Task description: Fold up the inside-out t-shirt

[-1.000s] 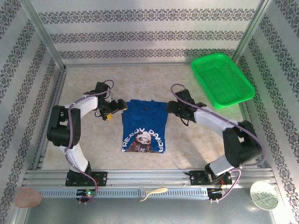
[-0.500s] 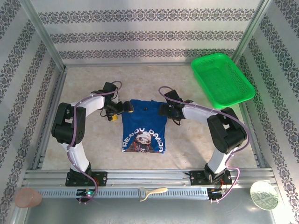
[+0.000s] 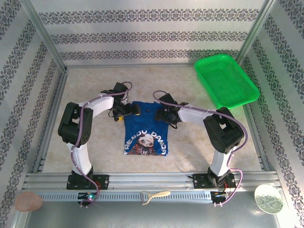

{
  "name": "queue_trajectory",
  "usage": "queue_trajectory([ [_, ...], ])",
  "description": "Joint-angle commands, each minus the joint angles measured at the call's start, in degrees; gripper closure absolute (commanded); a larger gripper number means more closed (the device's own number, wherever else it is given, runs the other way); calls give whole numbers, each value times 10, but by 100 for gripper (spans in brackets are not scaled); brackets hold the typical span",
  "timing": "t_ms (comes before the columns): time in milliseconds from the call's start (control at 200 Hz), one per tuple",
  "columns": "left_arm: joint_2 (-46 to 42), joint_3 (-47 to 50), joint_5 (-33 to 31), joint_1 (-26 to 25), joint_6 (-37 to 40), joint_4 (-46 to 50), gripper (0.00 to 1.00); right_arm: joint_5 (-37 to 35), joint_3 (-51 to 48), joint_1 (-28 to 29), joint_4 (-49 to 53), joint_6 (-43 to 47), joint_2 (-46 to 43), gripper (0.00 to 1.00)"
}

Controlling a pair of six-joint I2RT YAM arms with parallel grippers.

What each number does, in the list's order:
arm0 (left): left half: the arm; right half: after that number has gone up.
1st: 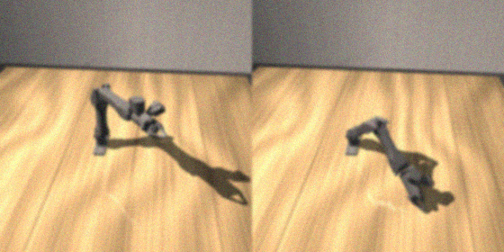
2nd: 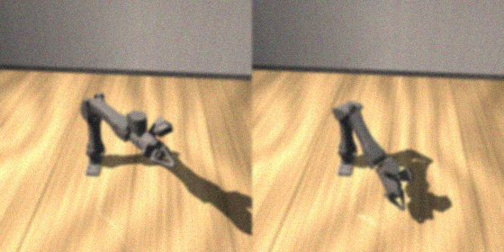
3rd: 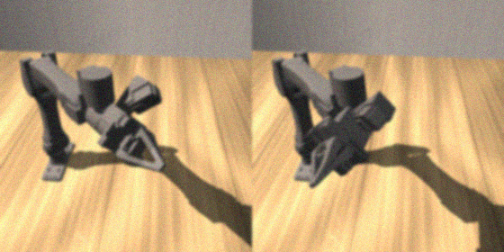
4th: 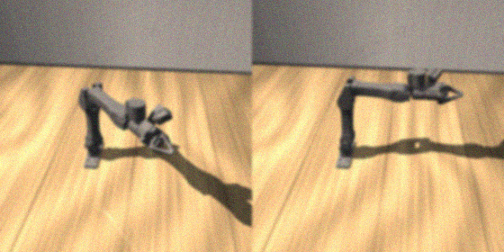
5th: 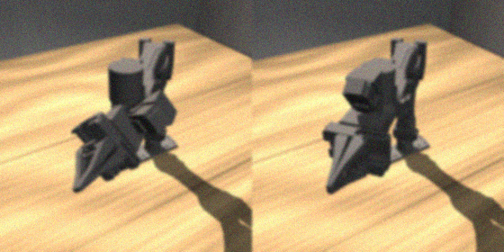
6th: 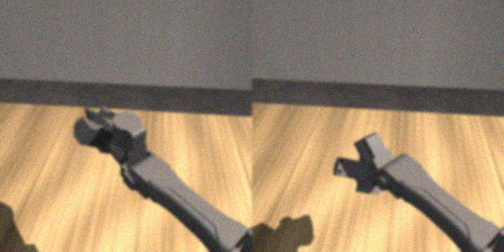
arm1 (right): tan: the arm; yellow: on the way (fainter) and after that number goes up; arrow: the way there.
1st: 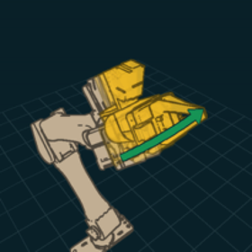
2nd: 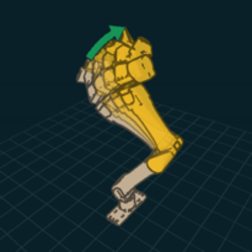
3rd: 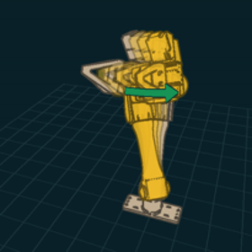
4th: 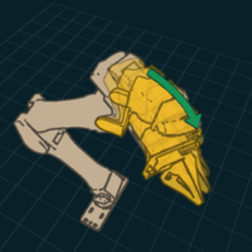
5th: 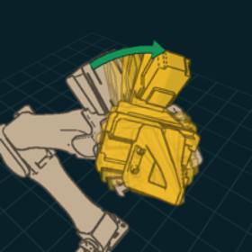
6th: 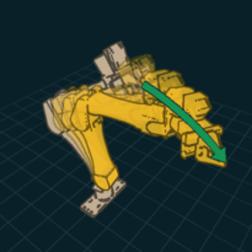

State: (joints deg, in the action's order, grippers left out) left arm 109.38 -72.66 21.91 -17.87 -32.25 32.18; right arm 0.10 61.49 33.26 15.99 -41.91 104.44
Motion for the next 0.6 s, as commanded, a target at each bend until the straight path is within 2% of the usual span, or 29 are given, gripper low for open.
queue_trajectory([
  [0, 12, 15, 44, -29, -16, -42, 11, 14, -1, -1, -10, -11, 7, 30],
  [230, -11, 42, 48, -34, -29, -79, 44, 33, -19, -10, -35, -15, 2, 42],
  [310, -8, 40, 45, -32, -27, -82, 46, 46, -27, -16, -49, -21, 3, 52],
  [415, -1, 37, 40, -30, -22, -86, 49, 59, -41, -27, -67, -29, 1, 58],
  [480, 3, 38, 33, -25, -19, -92, 49, 62, -48, -32, -76, -34, -1, 58],
  [505, 4, 38, 31, -23, -17, -94, 47, 62, -50, -34, -77, -34, -1, 55],
  [555, 8, 41, 26, -18, -13, -101, 39, 63, -51, -37, -78, -34, 0, 45],
  [595, 11, 42, 23, -14, -7, -106, 34, 65, -50, -39, -80, -34, 1, 44],
])
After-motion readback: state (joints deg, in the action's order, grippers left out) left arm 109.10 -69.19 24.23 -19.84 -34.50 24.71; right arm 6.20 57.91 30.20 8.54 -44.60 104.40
